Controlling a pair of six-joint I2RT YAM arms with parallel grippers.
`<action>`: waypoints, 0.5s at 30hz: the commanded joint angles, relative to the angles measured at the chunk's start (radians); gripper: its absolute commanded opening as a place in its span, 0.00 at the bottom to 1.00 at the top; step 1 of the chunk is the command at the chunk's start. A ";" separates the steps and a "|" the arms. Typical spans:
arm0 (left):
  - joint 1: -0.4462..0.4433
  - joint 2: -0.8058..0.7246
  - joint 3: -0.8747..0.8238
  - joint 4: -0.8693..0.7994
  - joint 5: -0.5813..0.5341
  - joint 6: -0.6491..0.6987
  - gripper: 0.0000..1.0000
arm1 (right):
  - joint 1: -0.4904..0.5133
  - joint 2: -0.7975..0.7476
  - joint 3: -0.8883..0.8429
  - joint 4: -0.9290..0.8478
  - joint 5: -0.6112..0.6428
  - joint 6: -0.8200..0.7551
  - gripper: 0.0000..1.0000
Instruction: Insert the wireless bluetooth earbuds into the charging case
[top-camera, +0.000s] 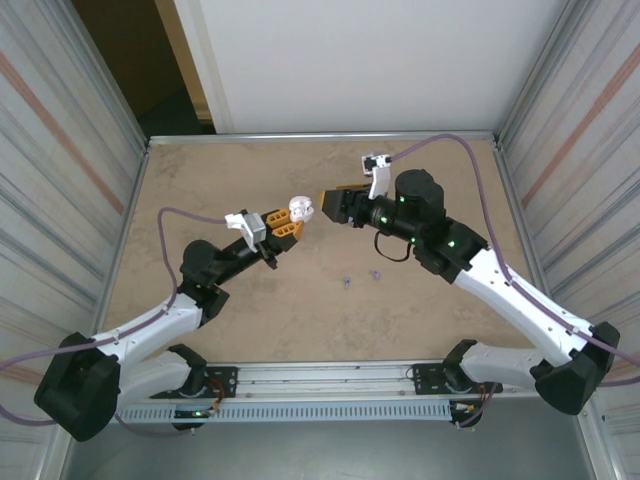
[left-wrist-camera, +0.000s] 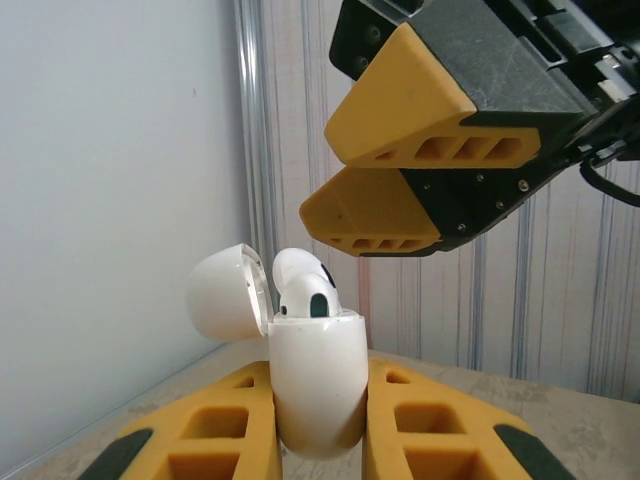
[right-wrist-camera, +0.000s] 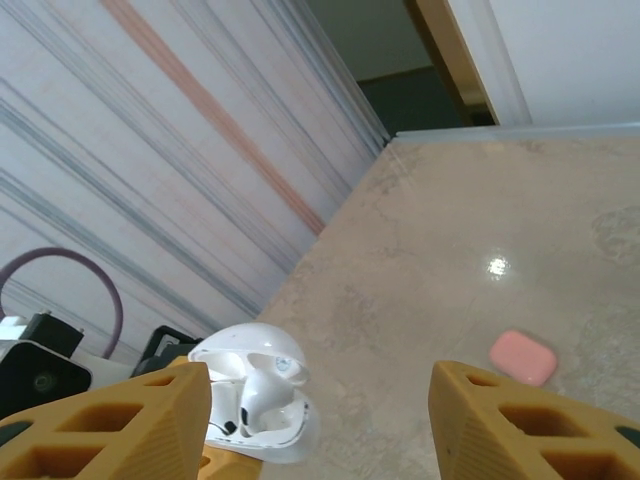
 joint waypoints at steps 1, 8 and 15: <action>-0.008 -0.016 0.000 0.067 0.028 -0.021 0.00 | -0.028 -0.019 -0.026 0.032 -0.074 0.012 0.60; -0.008 -0.012 0.004 0.072 0.042 -0.030 0.00 | -0.034 0.021 0.002 0.039 -0.131 0.018 0.64; -0.009 -0.015 0.003 0.074 0.043 -0.031 0.00 | -0.033 0.064 0.025 0.048 -0.159 0.025 0.64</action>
